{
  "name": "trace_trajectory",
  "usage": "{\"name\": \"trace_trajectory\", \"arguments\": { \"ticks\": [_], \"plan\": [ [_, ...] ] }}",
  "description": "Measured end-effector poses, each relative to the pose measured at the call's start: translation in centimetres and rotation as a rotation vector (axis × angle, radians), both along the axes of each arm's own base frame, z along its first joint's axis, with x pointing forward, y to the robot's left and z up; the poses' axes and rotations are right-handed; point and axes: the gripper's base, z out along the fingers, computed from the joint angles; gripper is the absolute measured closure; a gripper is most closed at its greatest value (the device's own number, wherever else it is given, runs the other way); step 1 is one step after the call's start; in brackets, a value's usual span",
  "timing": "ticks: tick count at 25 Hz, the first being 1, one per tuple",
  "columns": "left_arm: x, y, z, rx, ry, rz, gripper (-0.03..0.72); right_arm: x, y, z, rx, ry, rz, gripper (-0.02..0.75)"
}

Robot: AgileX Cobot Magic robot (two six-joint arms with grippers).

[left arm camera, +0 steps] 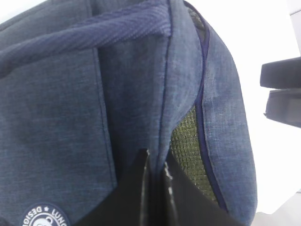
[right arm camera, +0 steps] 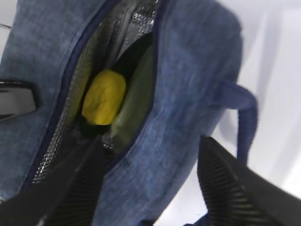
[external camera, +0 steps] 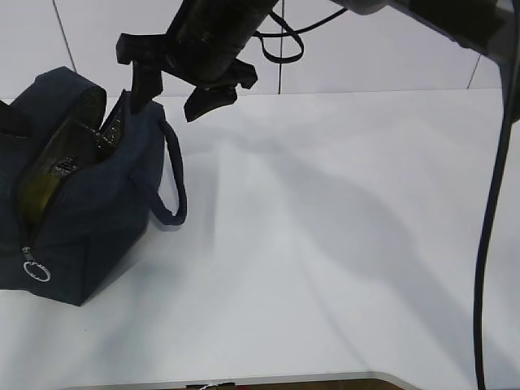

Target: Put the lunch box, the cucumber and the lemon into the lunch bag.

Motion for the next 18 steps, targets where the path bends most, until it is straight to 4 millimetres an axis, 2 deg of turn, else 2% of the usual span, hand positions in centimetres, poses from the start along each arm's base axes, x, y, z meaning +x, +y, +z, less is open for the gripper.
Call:
{"name": "trace_trajectory", "arguments": {
  "ticks": [7, 18],
  "plan": [
    [0.0, 0.0, 0.0, 0.000, 0.000, 0.000, 0.705, -0.4, 0.9, -0.4, 0.102, 0.100, 0.004, 0.247],
    [0.0, 0.0, 0.0, 0.000, 0.000, 0.000, 0.705, 0.3, 1.3, -3.4, 0.067, 0.163, -0.003, 0.268]
  ]
}}
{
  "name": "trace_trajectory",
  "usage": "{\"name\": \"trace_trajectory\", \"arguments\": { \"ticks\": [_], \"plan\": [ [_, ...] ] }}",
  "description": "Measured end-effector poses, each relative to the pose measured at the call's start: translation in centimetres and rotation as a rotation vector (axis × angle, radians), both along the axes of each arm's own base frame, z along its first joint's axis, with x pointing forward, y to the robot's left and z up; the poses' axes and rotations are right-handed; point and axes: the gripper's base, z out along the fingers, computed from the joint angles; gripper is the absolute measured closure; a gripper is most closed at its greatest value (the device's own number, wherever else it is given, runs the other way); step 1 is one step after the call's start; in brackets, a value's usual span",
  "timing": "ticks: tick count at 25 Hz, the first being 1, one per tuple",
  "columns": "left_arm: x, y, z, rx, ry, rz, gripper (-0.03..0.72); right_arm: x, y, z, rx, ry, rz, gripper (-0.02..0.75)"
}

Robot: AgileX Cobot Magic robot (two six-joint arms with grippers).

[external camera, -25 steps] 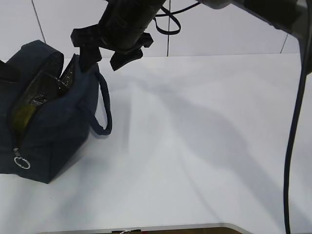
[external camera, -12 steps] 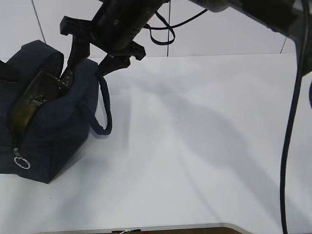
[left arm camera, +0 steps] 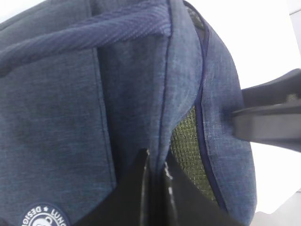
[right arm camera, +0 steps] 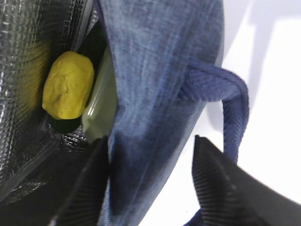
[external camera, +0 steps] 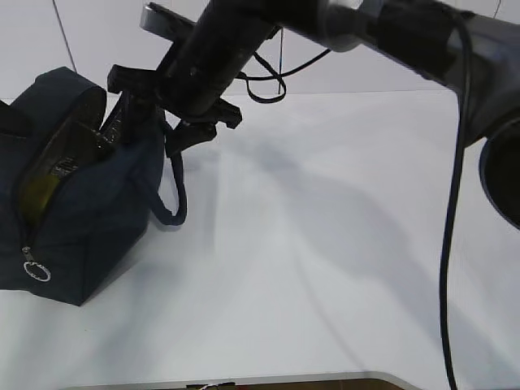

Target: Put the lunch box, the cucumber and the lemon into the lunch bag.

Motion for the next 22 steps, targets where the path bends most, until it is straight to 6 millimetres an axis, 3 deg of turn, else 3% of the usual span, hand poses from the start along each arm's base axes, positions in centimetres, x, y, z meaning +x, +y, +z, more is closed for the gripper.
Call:
{"name": "trace_trajectory", "arguments": {
  "ticks": [7, 17, 19, 22],
  "plan": [
    [0.00, 0.00, 0.00, 0.000, 0.000, 0.000, 0.705, 0.03, 0.11, -0.87, -0.012, 0.029, 0.007, 0.314],
    [0.00, 0.00, 0.00, 0.000, 0.000, 0.000, 0.705, -0.04, -0.01, -0.93, -0.024, 0.025, 0.034, 0.603],
    [0.00, 0.00, 0.00, 0.001, -0.001, -0.001, 0.705, -0.10, -0.03, -0.96, -0.032, 0.008, 0.066, 0.691],
    [0.00, 0.00, 0.00, 0.005, -0.006, -0.006, 0.705, -0.06, -0.13, -0.88, -0.048, -0.017, 0.091, 0.723]
  ]
}}
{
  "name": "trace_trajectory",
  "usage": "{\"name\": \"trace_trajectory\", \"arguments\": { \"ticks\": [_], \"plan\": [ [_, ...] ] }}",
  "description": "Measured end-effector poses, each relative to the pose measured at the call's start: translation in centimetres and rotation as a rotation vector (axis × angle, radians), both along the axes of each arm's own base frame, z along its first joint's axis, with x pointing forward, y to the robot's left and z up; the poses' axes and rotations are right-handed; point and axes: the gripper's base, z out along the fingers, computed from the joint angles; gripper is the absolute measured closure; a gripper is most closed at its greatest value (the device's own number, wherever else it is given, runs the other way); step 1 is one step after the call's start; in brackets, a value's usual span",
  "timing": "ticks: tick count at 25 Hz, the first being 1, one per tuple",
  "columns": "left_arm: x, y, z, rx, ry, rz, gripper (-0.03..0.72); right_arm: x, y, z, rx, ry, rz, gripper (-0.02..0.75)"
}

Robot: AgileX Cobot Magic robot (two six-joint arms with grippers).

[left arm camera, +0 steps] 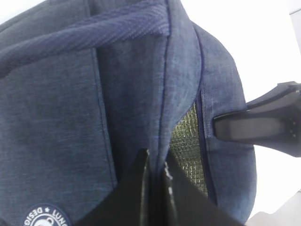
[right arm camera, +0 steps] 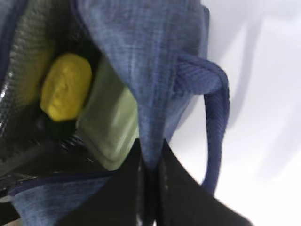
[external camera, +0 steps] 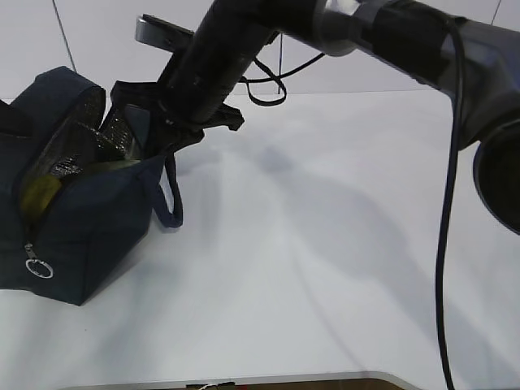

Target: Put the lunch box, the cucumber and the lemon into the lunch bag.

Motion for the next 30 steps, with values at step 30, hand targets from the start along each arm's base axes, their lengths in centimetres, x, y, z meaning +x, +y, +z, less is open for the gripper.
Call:
{"name": "trace_trajectory", "arguments": {
  "ticks": [30],
  "plan": [
    [0.8, -9.7, 2.8, 0.087, -0.199, -0.180, 0.706, 0.4, -3.2, 8.8, -0.190, -0.396, -0.020, 0.729]
  ]
}}
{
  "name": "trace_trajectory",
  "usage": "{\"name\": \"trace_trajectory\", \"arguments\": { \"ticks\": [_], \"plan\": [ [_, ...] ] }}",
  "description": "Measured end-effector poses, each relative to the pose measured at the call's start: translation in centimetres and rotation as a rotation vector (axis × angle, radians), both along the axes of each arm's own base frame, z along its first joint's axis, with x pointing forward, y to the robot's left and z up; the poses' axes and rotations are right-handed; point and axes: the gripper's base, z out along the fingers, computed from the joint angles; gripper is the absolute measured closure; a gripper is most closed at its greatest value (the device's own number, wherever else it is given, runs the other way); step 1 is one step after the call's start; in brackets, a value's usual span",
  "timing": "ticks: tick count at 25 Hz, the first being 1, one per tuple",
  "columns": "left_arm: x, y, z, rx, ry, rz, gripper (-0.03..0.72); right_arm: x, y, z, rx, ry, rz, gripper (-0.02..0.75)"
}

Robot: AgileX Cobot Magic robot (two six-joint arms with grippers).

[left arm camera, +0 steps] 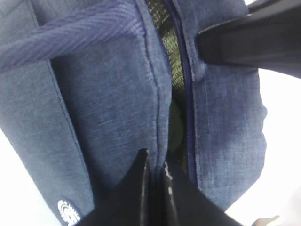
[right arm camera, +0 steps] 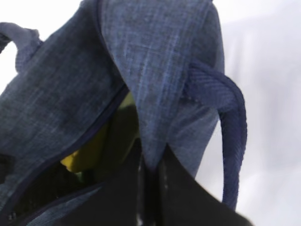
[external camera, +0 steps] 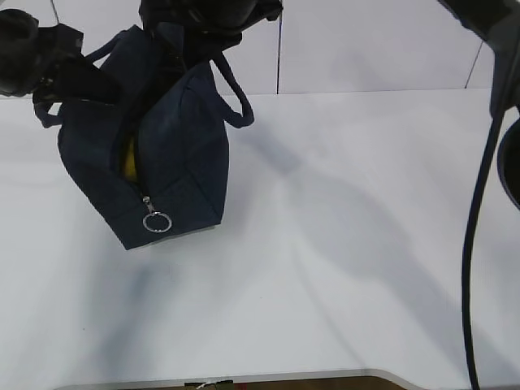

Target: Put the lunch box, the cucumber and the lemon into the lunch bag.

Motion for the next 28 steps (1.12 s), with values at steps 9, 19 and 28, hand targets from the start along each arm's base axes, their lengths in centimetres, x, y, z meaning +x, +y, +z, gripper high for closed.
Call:
{"name": "trace_trajectory", "arguments": {
  "ticks": [9, 19, 28],
  "plan": [
    [0.4, 0.1, 0.1, 0.007, -0.028, 0.042, 0.706, -0.2, -0.4, -1.3, -0.089, 0.026, -0.001, 0.729],
    [0.1, -2.6, 0.3, 0.026, -0.086, 0.019, 0.706, -2.8, -2.5, -1.2, -0.157, 0.033, 0.011, 0.729],
    [-1.0, -6.7, 0.5, 0.028, -0.144, -0.041, 0.706, -5.6, -7.2, -2.2, -0.168, -0.007, -0.038, 0.729]
  ]
}}
